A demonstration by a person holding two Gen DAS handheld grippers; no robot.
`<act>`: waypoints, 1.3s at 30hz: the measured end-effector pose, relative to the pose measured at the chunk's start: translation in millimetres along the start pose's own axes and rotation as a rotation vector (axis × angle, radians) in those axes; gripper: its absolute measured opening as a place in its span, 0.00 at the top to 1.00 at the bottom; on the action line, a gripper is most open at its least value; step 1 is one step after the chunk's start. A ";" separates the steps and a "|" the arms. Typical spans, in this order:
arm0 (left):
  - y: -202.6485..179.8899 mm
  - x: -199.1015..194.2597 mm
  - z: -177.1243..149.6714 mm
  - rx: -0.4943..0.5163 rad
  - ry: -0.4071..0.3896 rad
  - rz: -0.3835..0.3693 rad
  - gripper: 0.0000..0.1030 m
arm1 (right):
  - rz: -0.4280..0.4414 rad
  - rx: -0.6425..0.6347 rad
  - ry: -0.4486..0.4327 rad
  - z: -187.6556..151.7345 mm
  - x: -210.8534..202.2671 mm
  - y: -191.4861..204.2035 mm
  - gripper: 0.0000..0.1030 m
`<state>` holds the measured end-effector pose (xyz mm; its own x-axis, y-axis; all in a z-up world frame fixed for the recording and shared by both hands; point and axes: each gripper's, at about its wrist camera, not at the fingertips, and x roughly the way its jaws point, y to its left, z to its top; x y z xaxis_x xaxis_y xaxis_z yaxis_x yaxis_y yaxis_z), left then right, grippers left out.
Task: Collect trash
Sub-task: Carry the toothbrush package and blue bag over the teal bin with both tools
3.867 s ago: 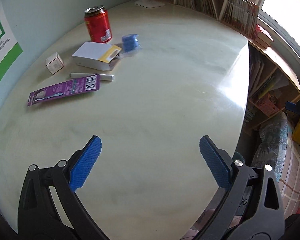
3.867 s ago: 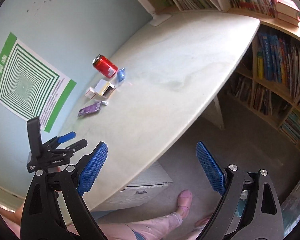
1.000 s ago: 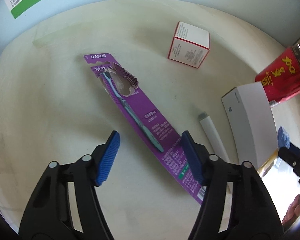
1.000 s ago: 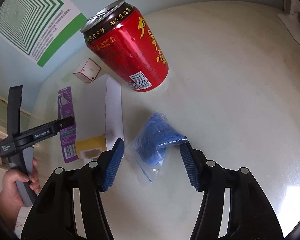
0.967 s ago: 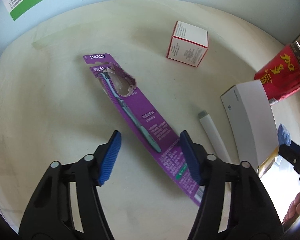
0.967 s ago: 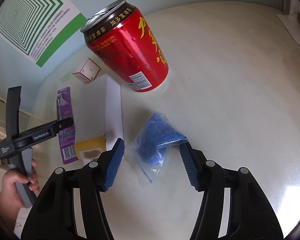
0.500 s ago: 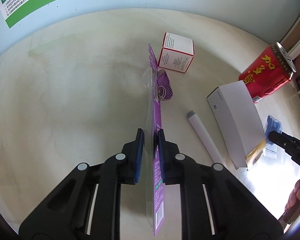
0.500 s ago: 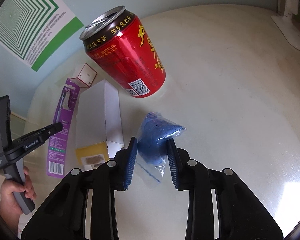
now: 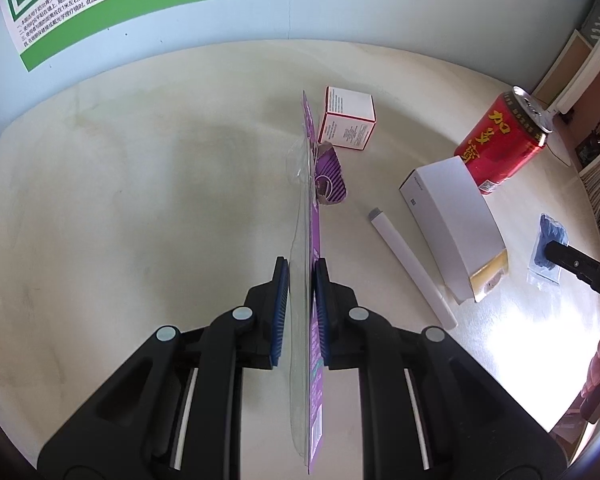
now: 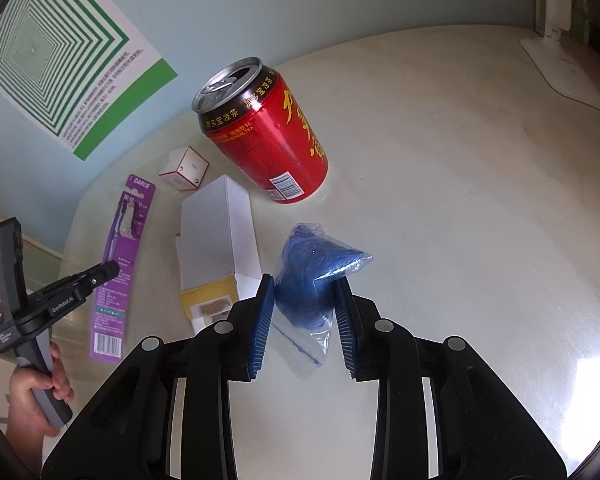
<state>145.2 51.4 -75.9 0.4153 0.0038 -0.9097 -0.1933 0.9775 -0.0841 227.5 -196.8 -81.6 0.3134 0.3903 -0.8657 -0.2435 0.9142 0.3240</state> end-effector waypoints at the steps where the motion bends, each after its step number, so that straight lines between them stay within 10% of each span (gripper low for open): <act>1: -6.5 -2.5 0.2 0.008 -0.001 0.000 0.89 | -0.002 0.004 -0.005 -1.3 -1.4 -0.1 0.69; 18: -32.1 -37.5 -25.5 0.285 -0.001 -0.127 0.89 | -0.063 0.165 -0.130 -67.0 -51.3 11.5 0.69; 39: -121.8 -96.3 -158.8 0.907 0.061 -0.450 0.89 | -0.319 0.634 -0.362 -301.9 -160.8 31.3 0.69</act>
<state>-12.4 -101.5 -42.7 0.2322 -0.3898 -0.8912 0.7285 0.6768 -0.1062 -107.6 -263.9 -47.4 0.5853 0.0107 -0.8107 0.4431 0.8331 0.3309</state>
